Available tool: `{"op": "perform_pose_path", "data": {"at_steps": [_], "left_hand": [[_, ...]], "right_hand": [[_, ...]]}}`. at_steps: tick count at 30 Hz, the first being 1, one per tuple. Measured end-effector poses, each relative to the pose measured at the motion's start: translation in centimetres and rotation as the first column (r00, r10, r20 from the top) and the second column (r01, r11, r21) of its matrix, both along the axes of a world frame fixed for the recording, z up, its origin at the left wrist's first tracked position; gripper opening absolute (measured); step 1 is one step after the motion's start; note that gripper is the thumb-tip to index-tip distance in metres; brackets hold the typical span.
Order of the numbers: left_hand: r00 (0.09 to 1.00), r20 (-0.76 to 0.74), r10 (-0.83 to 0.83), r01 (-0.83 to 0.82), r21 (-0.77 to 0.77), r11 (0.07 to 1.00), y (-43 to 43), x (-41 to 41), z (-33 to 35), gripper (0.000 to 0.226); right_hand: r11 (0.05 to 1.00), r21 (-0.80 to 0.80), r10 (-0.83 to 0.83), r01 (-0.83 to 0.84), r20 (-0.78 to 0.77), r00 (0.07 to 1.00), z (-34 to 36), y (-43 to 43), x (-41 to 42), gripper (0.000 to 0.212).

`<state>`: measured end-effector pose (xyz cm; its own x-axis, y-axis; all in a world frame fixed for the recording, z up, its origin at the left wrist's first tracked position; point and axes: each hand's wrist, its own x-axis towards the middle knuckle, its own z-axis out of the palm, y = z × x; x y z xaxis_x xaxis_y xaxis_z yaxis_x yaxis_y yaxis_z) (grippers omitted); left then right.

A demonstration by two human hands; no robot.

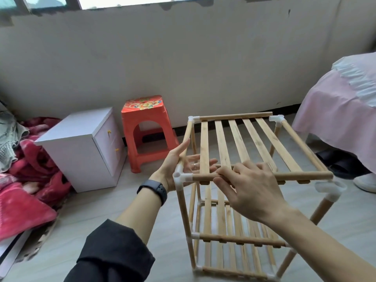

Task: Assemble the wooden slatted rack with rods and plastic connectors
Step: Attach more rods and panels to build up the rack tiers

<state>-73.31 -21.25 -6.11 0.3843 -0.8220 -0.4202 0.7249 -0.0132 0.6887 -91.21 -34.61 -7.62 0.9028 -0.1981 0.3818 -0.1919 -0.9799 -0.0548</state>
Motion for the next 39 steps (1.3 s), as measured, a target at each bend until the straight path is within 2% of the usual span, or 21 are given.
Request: {"op": "perform_pose_path", "data": {"at_steps": [4,8,15,24,26,28,29,30,32,33,35,37,39], "left_hand": [[0.999,0.033,-0.019,0.018,0.031,0.999,0.2,0.5,-0.9,0.080],[0.996,0.078,0.041,-0.048,0.095,0.994,0.0,0.5,-0.9,0.069],[0.990,0.121,0.071,-0.088,0.137,0.987,0.0,0.4,-0.7,0.050],[0.989,0.144,0.047,-0.069,0.153,0.986,-0.8,0.7,-0.3,0.052],[0.981,0.190,0.048,-0.080,0.166,0.983,-0.6,0.6,-0.3,0.053],[0.943,0.323,0.080,-0.157,0.221,0.963,-0.6,0.5,-0.2,0.053],[0.883,0.458,0.102,-0.242,0.258,0.935,-0.7,0.5,-0.3,0.053],[0.783,0.613,0.105,-0.346,0.288,0.893,-0.7,0.4,-0.1,0.050],[0.477,0.879,0.026,-0.558,0.279,0.782,-0.4,-0.1,0.6,0.042],[0.325,0.945,-0.027,-0.613,0.232,0.755,-0.1,-0.6,1.1,0.039],[0.085,0.993,-0.087,-0.591,0.120,0.798,0.1,-1.9,2.3,0.037],[-0.068,0.985,-0.157,-0.489,0.104,0.866,-0.5,-4.0,3.2,0.042],[-0.188,0.949,-0.253,-0.392,0.164,0.905,-2.0,-6.6,3.7,0.047]], "right_hand": [[0.997,-0.063,0.047,-0.040,0.128,0.991,-1.6,-0.3,0.5,0.041],[0.995,-0.084,0.076,-0.061,0.192,0.978,-2.0,-0.2,0.8,0.039],[0.994,-0.099,0.057,-0.036,0.218,0.974,-2.0,1.3,0.9,0.037],[0.994,-0.104,0.043,-0.018,0.249,0.968,-1.8,1.1,1.0,0.035],[0.997,-0.081,0.038,-0.019,0.234,0.972,-1.7,1.1,0.9,0.038],[0.999,-0.027,0.038,-0.034,0.177,0.983,-1.4,1.1,0.3,0.042],[0.999,0.009,0.042,-0.043,0.152,0.988,-1.2,0.8,-0.1,0.044],[0.997,0.048,0.048,-0.055,0.145,0.988,-1.0,0.5,-0.6,0.047],[0.991,0.121,0.040,-0.063,0.185,0.982,-0.4,-0.4,-1.7,0.050],[0.988,0.146,0.016,-0.049,0.219,0.976,-0.2,-1.0,-2.4,0.051],[0.984,0.179,-0.063,0.007,0.306,0.950,0.2,-2.6,-3.6,0.048],[0.969,0.233,-0.169,0.079,0.396,0.903,0.4,-4.5,-4.9,0.044],[0.912,0.388,-0.308,0.132,0.437,0.845,0.7,-6.2,-6.4,0.042]]}}
